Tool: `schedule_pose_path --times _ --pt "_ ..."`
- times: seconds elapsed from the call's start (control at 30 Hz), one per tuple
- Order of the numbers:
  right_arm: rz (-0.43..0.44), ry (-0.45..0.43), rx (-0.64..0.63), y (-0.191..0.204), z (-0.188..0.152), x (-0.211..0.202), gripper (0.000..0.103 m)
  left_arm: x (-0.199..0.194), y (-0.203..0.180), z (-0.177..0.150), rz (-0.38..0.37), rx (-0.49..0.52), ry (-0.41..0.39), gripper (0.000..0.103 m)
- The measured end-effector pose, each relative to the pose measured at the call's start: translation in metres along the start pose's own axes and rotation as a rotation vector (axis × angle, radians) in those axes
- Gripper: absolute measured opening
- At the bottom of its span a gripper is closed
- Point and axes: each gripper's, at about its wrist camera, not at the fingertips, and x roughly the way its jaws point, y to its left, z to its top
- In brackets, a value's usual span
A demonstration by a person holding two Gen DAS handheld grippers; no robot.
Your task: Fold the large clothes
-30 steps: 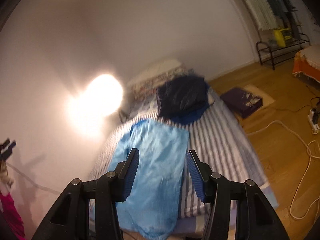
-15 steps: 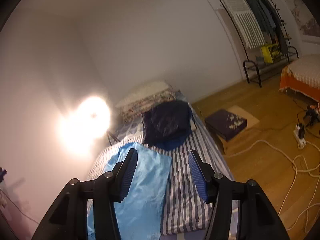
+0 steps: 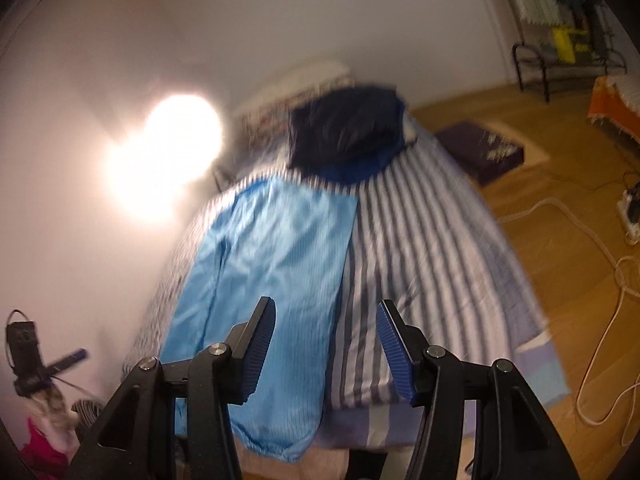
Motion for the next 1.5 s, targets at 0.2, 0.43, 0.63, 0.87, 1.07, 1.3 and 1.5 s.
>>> schedule_pose_path --times 0.2,0.43,0.63,0.87,1.07,1.3,1.5 --pt "-0.012 0.134 0.000 -0.001 -0.018 0.059 0.055 0.114 -0.039 -0.024 0.014 0.192 0.088 0.049" --pt "-0.030 0.213 0.012 -0.013 -0.028 0.101 0.054 0.187 -0.032 -0.057 0.025 0.228 0.252 0.047" --pt "-0.034 0.253 0.007 -0.022 -0.029 0.121 0.054 0.189 -0.038 -0.077 0.024 0.288 0.247 0.045" --pt "0.004 0.249 0.026 -0.026 -0.014 0.148 0.054 0.191 -0.050 -0.080 0.044 0.374 0.272 0.045" --pt "0.015 0.263 0.059 -0.030 -0.008 0.167 0.054 0.174 -0.059 -0.039 -0.016 0.239 0.189 0.045" --pt "0.059 0.139 0.130 -0.051 0.004 0.125 0.056 0.228 -0.088 0.011 0.056 0.158 0.169 0.045" --pt "0.061 0.078 0.204 -0.074 0.005 0.104 0.056 0.274 -0.108 -0.004 0.132 0.140 0.235 0.053"
